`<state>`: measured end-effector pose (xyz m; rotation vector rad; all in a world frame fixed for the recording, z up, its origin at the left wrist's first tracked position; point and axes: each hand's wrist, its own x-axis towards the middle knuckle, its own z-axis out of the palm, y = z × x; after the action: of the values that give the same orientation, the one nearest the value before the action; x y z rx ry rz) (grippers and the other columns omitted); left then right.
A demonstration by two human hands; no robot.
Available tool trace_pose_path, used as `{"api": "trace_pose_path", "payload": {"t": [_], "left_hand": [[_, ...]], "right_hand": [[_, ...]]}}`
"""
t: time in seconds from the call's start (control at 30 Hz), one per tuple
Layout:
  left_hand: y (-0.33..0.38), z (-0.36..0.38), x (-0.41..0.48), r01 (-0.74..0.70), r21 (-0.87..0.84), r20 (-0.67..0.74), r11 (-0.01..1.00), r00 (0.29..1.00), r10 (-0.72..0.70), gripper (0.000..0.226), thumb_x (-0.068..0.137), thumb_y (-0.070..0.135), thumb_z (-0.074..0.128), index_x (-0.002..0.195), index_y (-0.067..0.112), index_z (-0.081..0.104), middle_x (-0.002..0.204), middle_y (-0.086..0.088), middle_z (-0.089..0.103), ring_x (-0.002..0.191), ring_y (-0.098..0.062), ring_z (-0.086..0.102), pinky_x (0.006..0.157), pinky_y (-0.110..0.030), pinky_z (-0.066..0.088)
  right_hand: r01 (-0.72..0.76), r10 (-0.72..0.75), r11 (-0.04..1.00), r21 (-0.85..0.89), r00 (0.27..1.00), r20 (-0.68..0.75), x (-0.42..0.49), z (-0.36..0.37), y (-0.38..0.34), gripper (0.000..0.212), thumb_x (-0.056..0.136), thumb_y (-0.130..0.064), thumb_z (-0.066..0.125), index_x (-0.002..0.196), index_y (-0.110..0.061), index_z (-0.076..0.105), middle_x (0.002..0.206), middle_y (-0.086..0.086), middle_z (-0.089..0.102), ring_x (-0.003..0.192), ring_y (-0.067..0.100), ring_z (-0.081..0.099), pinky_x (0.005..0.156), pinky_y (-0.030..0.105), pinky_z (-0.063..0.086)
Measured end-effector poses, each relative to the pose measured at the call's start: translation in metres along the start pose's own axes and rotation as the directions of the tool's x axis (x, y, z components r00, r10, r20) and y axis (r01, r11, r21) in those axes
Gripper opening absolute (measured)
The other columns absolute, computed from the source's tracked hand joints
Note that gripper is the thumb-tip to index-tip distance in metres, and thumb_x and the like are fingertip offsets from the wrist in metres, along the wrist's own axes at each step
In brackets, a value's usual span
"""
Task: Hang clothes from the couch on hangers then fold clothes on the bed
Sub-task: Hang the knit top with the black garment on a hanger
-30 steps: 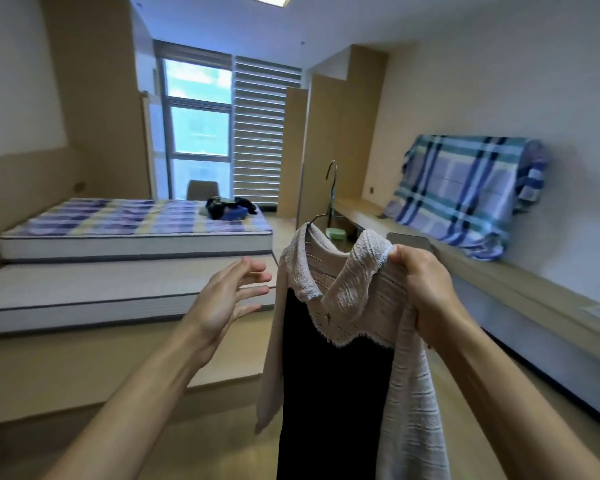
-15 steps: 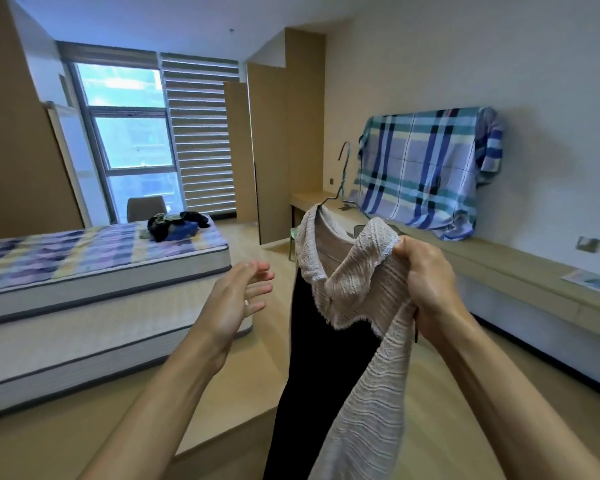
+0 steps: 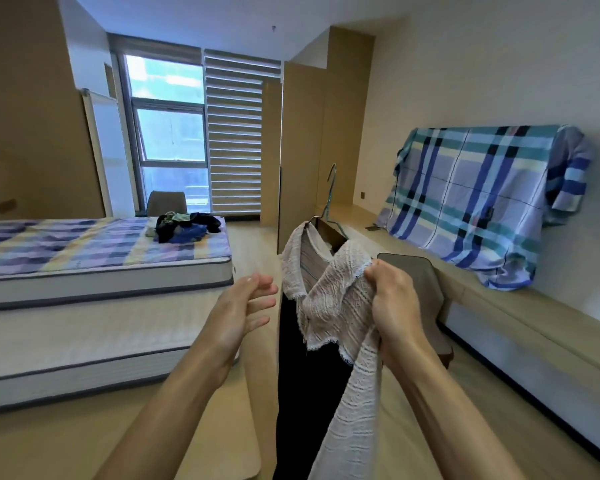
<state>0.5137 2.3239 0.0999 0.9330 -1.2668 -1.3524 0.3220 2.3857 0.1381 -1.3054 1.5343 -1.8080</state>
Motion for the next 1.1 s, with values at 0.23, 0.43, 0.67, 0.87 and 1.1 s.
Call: {"api": "trace_pose_path", "payload": {"t": [0.23,0.43,0.67,0.87,1.1], "left_hand": [[-0.04,0.045,0.171,-0.02,-0.039,-0.018,0.999,1.0,0.019,0.037,0.108,0.034,0.037,0.113,0.016,0.069,0.115,-0.005,0.074,0.114,-0.021,0.067,0.105,-0.045,0.049],[-0.063,0.078,0.336,-0.002,-0.008,-0.01,1.0,1.0,0.002,0.035,0.109,0.034,0.035,0.113,0.019,0.067,0.12,-0.007,0.071,0.116,-0.025,0.065,0.101,-0.041,0.051],[-0.079,0.124,0.509,0.042,0.06,0.034,0.997,0.998,-0.044,0.034,0.107,0.033,0.038,0.116,0.016,0.066,0.122,-0.01,0.07,0.116,-0.026,0.065,0.104,-0.044,0.049],[-0.111,0.165,0.659,0.024,0.126,0.0,0.992,1.0,-0.024,0.033,0.107,0.038,0.041,0.115,0.022,0.069,0.114,0.001,0.074,0.111,-0.018,0.068,0.101,-0.04,0.051],[-0.126,0.204,0.838,0.018,0.148,-0.16,0.989,0.987,0.006,0.033,0.107,0.037,0.043,0.113,0.02,0.07,0.115,-0.002,0.074,0.11,-0.018,0.067,0.106,-0.043,0.048]], "right_hand": [[0.015,-0.014,0.999,-0.045,0.999,0.03,0.156,0.015,0.075,0.026,0.1,-0.011,0.042,0.075,-0.01,0.044,0.072,0.01,0.038,0.06,0.014,0.032,0.047,0.026,0.023],[-0.081,0.082,0.997,-0.02,0.995,0.051,0.302,0.037,0.142,0.024,0.101,-0.017,0.042,0.078,-0.014,0.045,0.075,0.007,0.042,0.068,0.018,0.035,0.067,0.037,0.026],[-0.127,0.123,0.991,0.033,0.987,0.103,0.473,0.063,0.209,0.027,0.089,-0.028,0.042,0.074,-0.007,0.048,0.072,0.008,0.043,0.067,0.022,0.037,0.066,0.041,0.029],[-0.056,0.041,0.994,0.094,0.986,0.161,0.624,0.085,0.282,0.051,0.08,-0.033,0.04,0.095,0.014,0.051,0.078,0.009,0.047,0.069,0.024,0.039,0.059,0.035,0.029],[-0.081,0.045,0.988,0.13,0.964,0.26,0.818,0.135,0.355,0.037,0.098,-0.025,0.042,0.098,0.01,0.055,0.077,0.007,0.048,0.07,0.022,0.042,0.064,0.035,0.034]]}}
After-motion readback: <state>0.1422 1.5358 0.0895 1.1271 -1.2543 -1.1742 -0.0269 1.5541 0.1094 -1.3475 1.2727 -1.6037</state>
